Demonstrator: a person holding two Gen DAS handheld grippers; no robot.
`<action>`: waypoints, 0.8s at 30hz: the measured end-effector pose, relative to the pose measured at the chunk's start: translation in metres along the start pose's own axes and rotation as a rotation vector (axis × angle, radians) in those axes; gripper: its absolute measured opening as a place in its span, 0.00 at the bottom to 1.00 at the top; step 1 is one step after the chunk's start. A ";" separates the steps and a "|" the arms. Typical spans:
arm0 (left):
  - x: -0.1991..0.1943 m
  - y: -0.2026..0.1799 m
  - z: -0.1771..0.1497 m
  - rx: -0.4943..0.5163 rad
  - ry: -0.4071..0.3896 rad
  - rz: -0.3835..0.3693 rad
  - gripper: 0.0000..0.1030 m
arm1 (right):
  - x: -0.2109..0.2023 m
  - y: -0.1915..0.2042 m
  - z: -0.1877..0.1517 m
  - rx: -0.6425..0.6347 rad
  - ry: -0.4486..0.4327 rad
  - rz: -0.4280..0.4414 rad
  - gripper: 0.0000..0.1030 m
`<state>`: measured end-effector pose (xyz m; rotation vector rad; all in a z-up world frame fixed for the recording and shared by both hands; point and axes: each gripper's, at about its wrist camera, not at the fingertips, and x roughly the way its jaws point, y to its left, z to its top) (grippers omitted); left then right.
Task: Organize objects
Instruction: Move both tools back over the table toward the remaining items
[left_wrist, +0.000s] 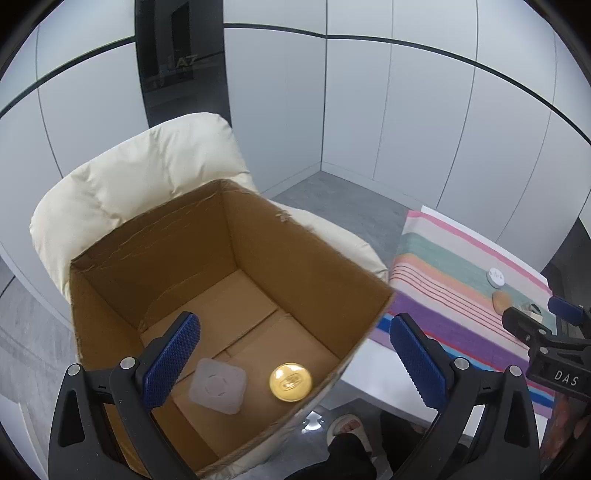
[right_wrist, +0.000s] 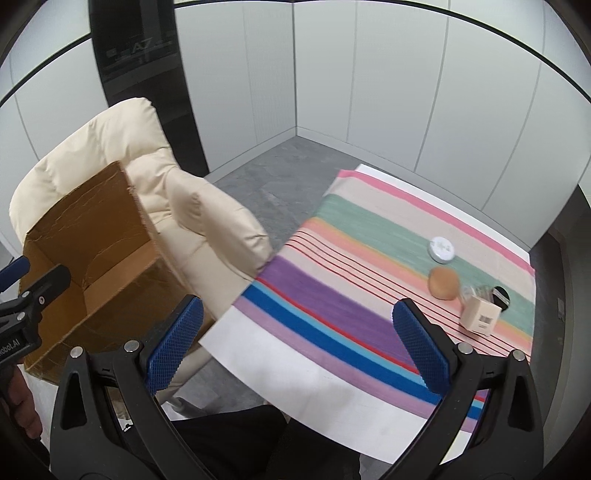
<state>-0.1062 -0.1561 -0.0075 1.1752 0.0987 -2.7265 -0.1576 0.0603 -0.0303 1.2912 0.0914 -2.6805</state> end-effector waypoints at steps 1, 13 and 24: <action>0.000 -0.003 0.000 0.003 -0.003 0.000 1.00 | 0.000 -0.004 -0.001 0.003 0.001 -0.005 1.00; 0.006 -0.053 0.006 0.048 0.004 -0.064 1.00 | -0.010 -0.063 -0.013 0.079 0.008 -0.064 1.00; 0.001 -0.127 0.003 0.148 -0.008 -0.139 1.00 | -0.028 -0.127 -0.034 0.151 0.006 -0.138 1.00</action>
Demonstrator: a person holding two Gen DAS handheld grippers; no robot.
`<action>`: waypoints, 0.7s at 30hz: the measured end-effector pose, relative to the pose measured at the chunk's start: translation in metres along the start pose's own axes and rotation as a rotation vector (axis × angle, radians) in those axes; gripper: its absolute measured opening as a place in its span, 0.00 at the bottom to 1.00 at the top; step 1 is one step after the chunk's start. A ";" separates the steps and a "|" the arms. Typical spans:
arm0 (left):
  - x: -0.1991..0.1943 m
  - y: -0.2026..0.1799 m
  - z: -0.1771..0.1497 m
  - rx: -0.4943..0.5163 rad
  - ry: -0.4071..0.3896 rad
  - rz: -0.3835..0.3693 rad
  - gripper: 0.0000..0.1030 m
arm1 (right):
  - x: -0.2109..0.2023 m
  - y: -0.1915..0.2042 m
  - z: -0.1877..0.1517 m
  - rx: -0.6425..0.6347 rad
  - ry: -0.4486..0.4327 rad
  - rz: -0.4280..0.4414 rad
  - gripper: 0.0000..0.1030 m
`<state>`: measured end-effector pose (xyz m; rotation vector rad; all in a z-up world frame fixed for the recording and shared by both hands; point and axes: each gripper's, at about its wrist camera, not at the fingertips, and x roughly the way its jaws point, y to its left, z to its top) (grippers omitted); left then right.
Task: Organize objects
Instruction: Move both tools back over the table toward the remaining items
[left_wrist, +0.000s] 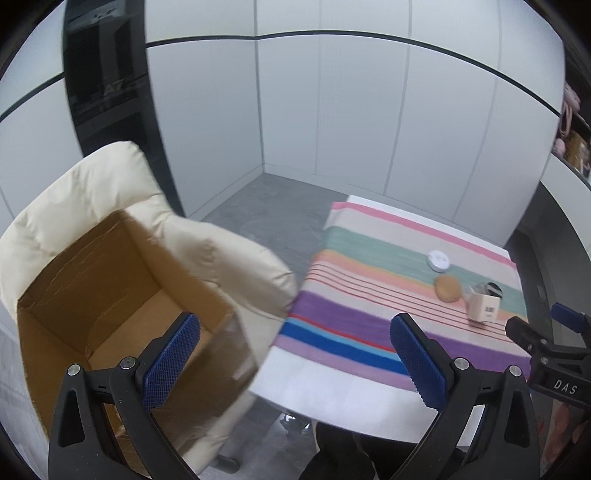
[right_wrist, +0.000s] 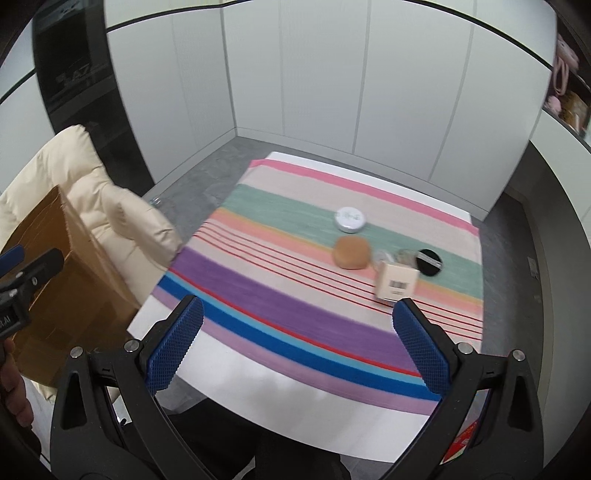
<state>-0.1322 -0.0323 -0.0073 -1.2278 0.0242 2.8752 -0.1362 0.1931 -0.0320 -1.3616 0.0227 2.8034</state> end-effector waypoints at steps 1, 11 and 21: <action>-0.001 -0.006 0.000 0.009 -0.006 -0.001 1.00 | -0.001 -0.006 -0.001 0.011 -0.003 -0.008 1.00; 0.004 -0.063 0.002 0.068 0.005 -0.075 1.00 | -0.013 -0.066 -0.014 0.097 -0.003 -0.062 1.00; 0.001 -0.122 0.000 0.147 -0.005 -0.135 1.00 | -0.029 -0.122 -0.029 0.170 -0.019 -0.128 1.00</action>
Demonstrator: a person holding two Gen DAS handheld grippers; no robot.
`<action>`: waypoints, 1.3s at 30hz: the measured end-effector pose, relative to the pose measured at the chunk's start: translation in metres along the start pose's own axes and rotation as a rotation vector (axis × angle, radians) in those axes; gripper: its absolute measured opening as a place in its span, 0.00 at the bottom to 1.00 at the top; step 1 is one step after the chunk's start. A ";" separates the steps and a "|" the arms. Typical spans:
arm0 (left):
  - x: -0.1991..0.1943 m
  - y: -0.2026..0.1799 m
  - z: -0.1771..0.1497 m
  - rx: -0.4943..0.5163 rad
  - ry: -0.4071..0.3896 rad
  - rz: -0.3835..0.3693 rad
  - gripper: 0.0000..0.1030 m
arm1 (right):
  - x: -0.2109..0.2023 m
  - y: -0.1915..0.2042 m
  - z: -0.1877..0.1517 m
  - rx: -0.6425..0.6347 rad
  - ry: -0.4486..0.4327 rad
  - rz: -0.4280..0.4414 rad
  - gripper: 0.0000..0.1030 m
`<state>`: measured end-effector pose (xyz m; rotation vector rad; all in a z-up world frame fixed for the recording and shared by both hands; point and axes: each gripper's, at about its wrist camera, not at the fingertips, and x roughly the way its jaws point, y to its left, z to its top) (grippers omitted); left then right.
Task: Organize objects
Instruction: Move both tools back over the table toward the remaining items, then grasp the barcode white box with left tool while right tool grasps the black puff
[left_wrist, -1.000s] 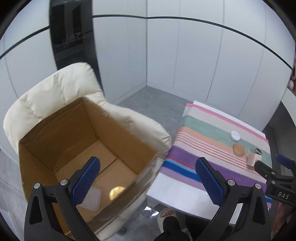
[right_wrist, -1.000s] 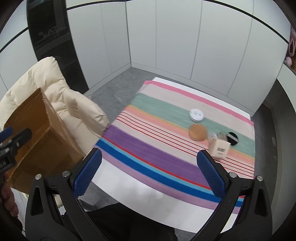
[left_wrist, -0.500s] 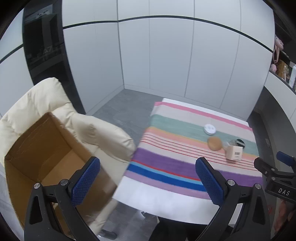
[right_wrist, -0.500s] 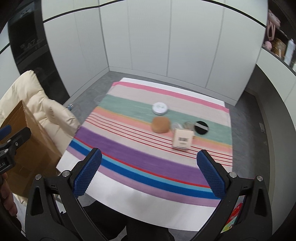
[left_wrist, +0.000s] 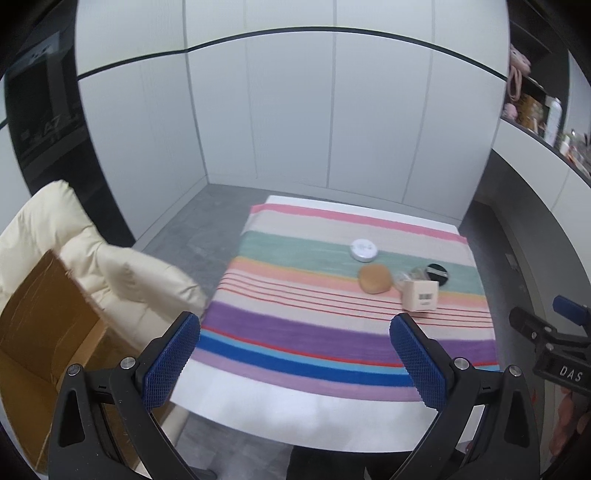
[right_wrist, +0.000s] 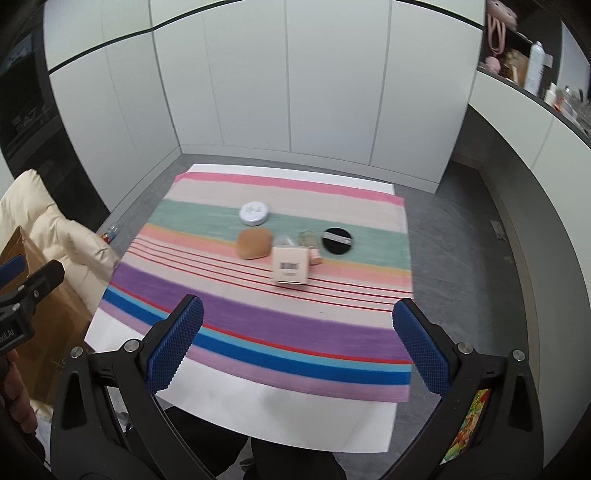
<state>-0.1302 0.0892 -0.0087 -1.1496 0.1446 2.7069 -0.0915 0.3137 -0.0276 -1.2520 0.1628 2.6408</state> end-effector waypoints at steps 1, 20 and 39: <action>0.001 -0.007 0.000 0.014 -0.001 -0.004 1.00 | -0.001 -0.006 0.000 0.010 -0.005 -0.009 1.00; 0.046 -0.087 -0.019 0.088 0.125 -0.091 1.00 | 0.020 -0.089 -0.018 0.111 0.032 -0.095 1.00; 0.195 -0.182 -0.032 0.102 0.235 -0.163 0.89 | 0.144 -0.126 -0.015 0.050 0.145 -0.062 0.89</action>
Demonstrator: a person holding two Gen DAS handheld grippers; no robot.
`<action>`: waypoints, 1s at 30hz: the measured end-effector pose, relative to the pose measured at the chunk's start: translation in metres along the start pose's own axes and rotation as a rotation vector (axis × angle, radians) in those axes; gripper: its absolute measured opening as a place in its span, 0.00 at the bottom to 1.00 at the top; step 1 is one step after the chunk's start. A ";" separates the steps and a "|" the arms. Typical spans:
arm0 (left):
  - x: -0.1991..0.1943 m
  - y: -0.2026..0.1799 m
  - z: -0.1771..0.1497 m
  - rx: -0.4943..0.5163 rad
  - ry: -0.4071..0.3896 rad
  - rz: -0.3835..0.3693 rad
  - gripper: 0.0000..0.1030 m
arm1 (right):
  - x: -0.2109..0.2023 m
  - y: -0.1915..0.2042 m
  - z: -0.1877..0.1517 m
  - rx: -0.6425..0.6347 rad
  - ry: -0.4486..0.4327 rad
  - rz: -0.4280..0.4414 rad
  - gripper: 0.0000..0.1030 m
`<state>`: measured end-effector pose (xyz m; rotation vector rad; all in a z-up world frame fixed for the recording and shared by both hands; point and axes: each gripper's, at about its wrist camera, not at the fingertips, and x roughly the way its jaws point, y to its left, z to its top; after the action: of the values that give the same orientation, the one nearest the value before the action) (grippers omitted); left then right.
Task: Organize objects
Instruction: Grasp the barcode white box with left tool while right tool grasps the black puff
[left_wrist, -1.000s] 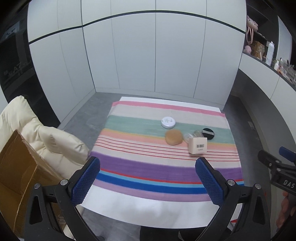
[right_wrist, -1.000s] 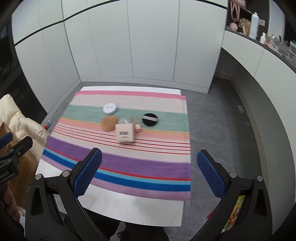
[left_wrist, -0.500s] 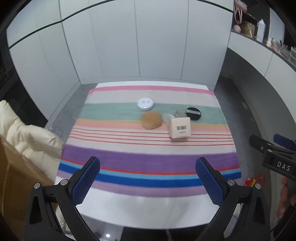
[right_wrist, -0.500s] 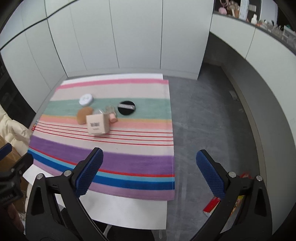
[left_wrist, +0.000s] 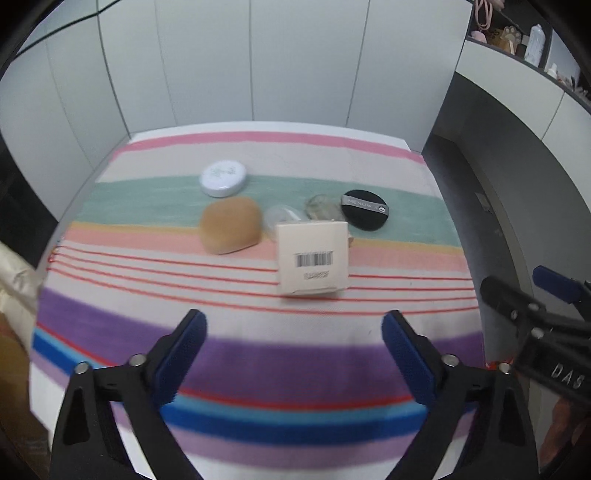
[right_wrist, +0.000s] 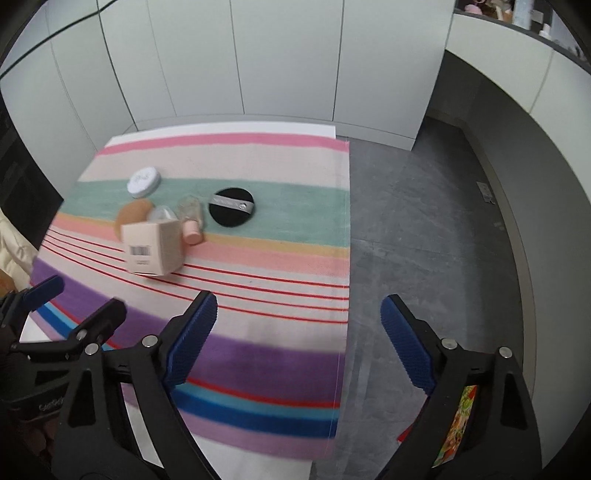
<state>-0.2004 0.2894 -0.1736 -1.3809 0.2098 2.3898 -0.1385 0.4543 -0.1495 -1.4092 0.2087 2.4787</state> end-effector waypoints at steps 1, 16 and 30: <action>0.006 -0.001 0.001 0.000 -0.003 0.003 0.89 | 0.007 -0.001 0.000 -0.004 0.004 -0.001 0.88; 0.067 0.007 0.017 -0.074 -0.012 -0.080 0.53 | 0.109 0.011 0.024 -0.051 0.030 0.058 0.86; 0.058 0.043 0.021 -0.161 -0.012 -0.100 0.51 | 0.139 0.072 0.063 -0.144 -0.049 0.094 0.73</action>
<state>-0.2602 0.2700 -0.2150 -1.4112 -0.0557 2.3749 -0.2799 0.4265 -0.2375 -1.4218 0.0901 2.6495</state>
